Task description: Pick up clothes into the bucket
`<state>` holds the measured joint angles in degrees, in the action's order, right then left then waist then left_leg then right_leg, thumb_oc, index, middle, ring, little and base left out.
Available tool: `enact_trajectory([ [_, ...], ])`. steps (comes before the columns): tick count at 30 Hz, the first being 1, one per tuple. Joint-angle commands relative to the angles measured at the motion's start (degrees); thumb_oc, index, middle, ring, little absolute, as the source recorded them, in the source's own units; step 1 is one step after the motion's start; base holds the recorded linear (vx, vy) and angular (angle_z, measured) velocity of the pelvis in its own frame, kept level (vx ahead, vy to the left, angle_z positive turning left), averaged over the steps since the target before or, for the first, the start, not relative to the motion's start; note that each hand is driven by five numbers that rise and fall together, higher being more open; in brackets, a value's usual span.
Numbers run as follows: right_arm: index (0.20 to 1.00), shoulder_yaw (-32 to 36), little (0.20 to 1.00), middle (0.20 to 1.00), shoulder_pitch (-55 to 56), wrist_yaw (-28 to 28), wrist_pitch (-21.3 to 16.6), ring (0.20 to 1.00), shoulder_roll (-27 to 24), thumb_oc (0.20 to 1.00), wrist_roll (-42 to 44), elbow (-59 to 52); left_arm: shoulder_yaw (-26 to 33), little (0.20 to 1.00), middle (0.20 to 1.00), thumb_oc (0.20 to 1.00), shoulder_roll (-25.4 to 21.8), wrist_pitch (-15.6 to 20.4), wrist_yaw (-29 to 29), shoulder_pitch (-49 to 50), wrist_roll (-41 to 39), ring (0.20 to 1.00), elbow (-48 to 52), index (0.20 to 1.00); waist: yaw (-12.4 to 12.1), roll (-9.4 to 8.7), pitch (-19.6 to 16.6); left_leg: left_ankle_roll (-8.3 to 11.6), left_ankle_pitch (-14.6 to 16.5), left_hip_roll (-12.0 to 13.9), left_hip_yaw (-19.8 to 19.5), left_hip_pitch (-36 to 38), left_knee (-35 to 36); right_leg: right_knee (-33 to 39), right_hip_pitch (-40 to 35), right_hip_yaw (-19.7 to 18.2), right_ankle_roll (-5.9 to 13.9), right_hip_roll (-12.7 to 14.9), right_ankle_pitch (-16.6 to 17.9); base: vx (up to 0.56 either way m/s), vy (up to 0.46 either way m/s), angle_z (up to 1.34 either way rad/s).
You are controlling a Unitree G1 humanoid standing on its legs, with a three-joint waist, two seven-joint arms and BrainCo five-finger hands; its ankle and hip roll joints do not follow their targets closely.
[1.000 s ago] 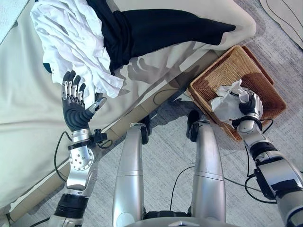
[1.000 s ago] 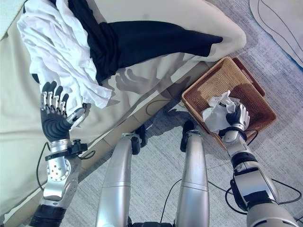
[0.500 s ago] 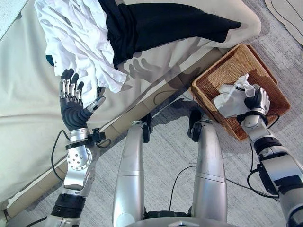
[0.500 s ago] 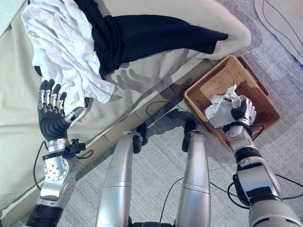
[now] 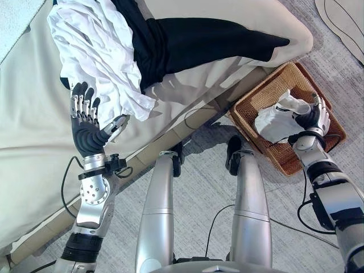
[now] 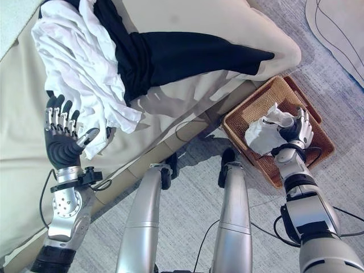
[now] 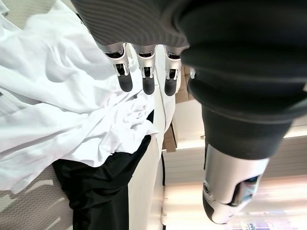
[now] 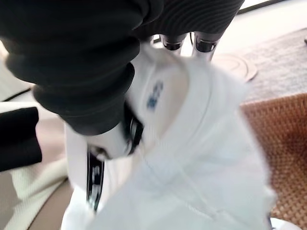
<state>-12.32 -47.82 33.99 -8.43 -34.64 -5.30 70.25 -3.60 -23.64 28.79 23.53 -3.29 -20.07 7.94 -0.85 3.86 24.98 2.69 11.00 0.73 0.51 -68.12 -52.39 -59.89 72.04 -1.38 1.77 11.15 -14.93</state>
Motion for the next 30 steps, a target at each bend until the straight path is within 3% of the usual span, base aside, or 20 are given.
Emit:
enact_trajectory([
  [1, 1.000, 3.27, 1.000, 1.000, 0.02, 2.87, -1.41, 1.000, -0.82, 1.000, 6.42, 2.99, -0.09, 1.000, 1.000, 1.000, 1.37, 3.34, 0.71, 1.03, -0.80, 1.000, 2.47, 1.000, 1.20, 1.31, -2.98, -2.23, 5.14, -0.02, 0.82, 3.18, 0.10, 11.56, -5.11, -4.20, 3.77, 1.30, 6.47, -0.03, 0.021, -0.06],
  [3, 1.000, 4.72, 1.000, 1.000, -0.07, 2.90, -2.30, 1.000, -0.52, 1.000, 9.04, 2.83, -0.23, 1.000, 1.000, 1.000, 1.46, 3.41, 0.78, 0.67, -0.84, 1.000, 2.22, 1.000, 1.15, 1.28, -3.02, -2.19, 4.50, 0.10, 0.96, 4.15, 1.76, 12.91, -5.87, -4.00, 3.98, 1.40, 7.06, -0.07, 0.027, -0.07],
  [4, 1.000, 6.97, 1.000, 1.000, -0.40, 3.15, -4.04, 1.000, 0.26, 1.000, 13.28, 1.51, -0.19, 1.000, 1.000, 1.000, 1.45, 3.61, 0.94, -0.08, -0.83, 1.000, 1.70, 1.000, 1.45, 1.02, -3.07, -2.37, 1.22, 0.26, 1.90, 5.38, 5.92, 17.11, -7.10, -3.30, 4.23, 1.81, 10.42, -0.03, 0.018, -0.07],
  [5, 1.000, 6.97, 1.000, 1.000, -0.36, 3.14, -4.02, 1.000, 0.28, 1.000, 13.29, 1.54, -0.23, 1.000, 1.000, 1.000, 1.42, 3.61, 0.94, -0.08, -0.83, 1.000, 1.62, 1.000, 1.29, 1.04, -3.26, -1.98, 2.88, 0.30, 1.52, 6.28, 5.83, 16.57, -7.77, -3.35, 4.51, 1.65, 8.75, -0.11, 0.029, -0.09],
  [8, 1.000, 8.03, 1.000, 1.000, -0.53, 3.65, -5.52, 1.000, 1.03, 1.000, 15.45, -0.20, -0.59, 1.000, 1.000, 1.000, 1.22, 3.59, 1.04, -0.99, -0.37, 1.000, 1.07, 1.000, 1.69, 0.51, -3.16, -2.02, -0.96, 0.49, 2.06, 8.88, 11.75, 22.36, -10.10, -2.28, 4.91, 2.17, 12.74, -0.05, 0.009, -0.07],
  [17, 1.000, 8.19, 1.000, 1.000, 10.68, 4.20, -9.20, 1.000, 7.56, 1.000, 11.14, -20.64, 0.53, 1.000, 1.000, 1.000, 1.71, 2.93, 5.28, -3.18, 6.31, 1.000, -4.95, 1.000, 3.00, -1.85, -3.92, -0.71, -7.15, 1.30, 0.88, 22.68, 28.44, 36.85, -23.36, 1.95, 7.29, 3.29, 18.70, 0.01, -0.012, -0.03],
  [22, 1.000, 6.75, 1.000, 1.000, 22.43, -1.96, -11.96, 1.000, 13.69, 1.000, 10.22, -32.90, 0.20, 1.000, 1.000, 1.000, 2.36, 0.35, 6.62, -5.10, 11.34, 1.000, -12.55, 1.000, 3.23, -3.65, -4.43, 0.48, -10.53, 2.09, -1.19, 34.49, 37.64, 44.49, -36.53, 6.39, 8.09, 4.08, 20.62, 0.10, -0.067, 0.18],
  [30, 1.000, 2.79, 1.000, 1.000, 33.41, -11.25, -13.61, 1.000, 16.91, 1.000, 10.15, -45.09, 2.33, 1.000, 1.000, 1.000, -0.12, -3.27, 9.47, -5.08, 21.43, 1.000, -16.98, 1.000, 2.61, -5.86, -6.54, 2.05, -13.56, 3.15, -2.01, 47.71, 47.45, 53.60, -51.36, 11.09, 9.10, 3.89, 22.08, 0.13, -0.023, 0.14],
])
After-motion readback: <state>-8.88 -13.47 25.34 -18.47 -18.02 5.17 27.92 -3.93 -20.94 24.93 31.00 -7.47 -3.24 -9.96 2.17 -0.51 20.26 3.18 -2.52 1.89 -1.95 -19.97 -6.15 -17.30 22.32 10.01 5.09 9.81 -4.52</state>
